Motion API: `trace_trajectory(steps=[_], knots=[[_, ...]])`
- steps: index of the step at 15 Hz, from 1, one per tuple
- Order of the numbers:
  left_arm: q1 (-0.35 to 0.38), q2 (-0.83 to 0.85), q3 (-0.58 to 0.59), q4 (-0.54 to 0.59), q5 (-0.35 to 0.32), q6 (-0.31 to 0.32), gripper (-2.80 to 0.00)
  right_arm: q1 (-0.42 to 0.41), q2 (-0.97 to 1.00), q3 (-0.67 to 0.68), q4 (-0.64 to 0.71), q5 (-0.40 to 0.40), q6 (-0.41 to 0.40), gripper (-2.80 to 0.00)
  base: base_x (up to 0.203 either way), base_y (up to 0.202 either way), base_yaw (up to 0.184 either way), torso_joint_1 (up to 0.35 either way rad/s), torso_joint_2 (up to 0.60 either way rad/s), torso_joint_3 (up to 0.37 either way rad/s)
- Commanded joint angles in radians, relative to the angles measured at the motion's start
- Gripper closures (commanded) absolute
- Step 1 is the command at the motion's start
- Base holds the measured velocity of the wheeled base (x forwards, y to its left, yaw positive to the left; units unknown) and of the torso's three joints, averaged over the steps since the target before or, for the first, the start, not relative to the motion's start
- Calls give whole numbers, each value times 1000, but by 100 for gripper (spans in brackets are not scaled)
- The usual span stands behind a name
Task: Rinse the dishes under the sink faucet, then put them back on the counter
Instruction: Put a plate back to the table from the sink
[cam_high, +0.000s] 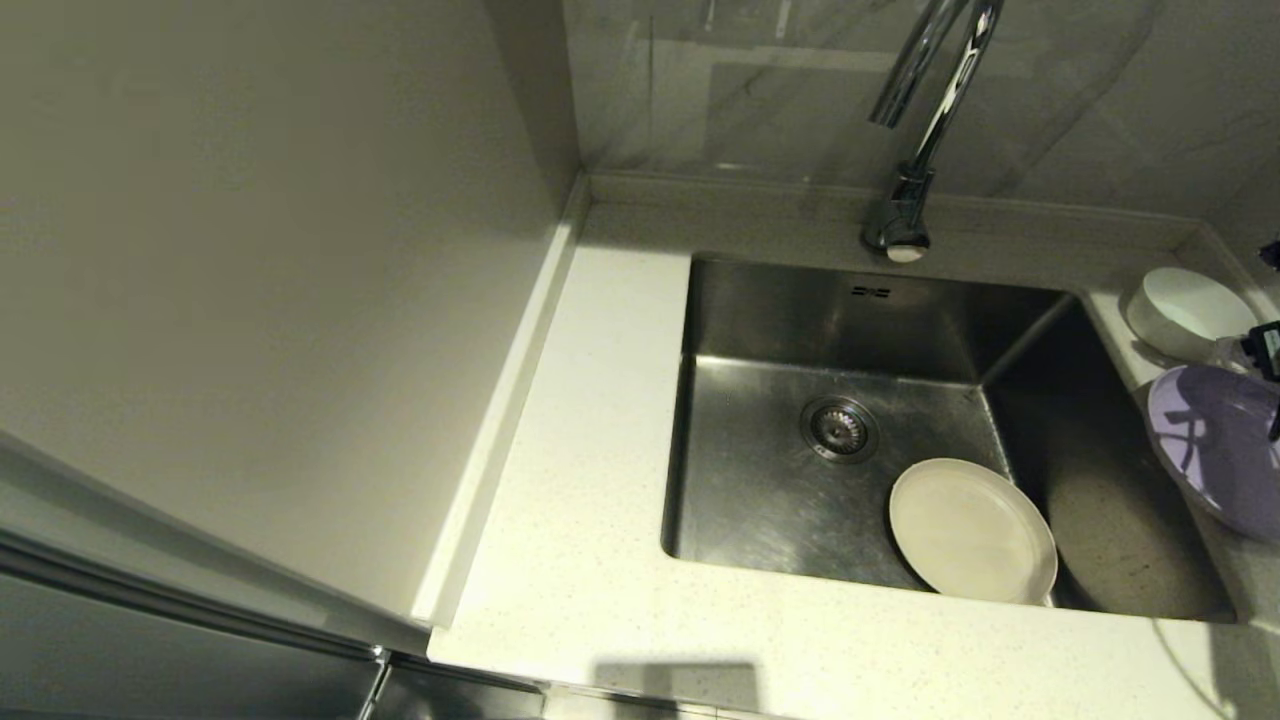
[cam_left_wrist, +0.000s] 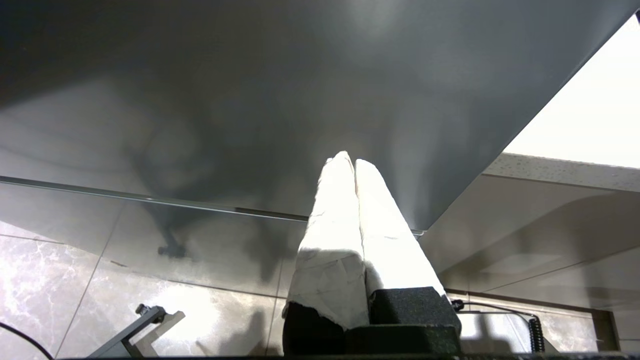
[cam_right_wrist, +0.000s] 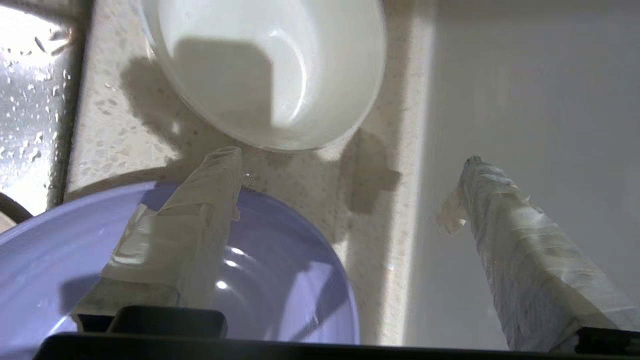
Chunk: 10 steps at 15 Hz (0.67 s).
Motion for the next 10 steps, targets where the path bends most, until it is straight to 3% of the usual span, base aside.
trace_trajectory(steps=[1, 5, 7, 10], knots=[[0, -2, 0, 0, 1, -1, 0, -1, -83, 49, -9, -1, -7, -280, 0, 0, 0, 0, 0, 0], [0, -2, 0, 0, 1, -1, 0, 4, -250, 156, 35, 12, -31, -280, 0, 0, 0, 0, 0, 0], [0, -2, 0, 0, 1, -1, 0, 42, -344, 186, 187, 56, -15, -280, 0, 0, 0, 0, 0, 0], [0, -2, 0, 0, 1, -1, 0, 228, -458, 176, 471, 67, 111, -280, 0, 0, 0, 0, 0, 0]])
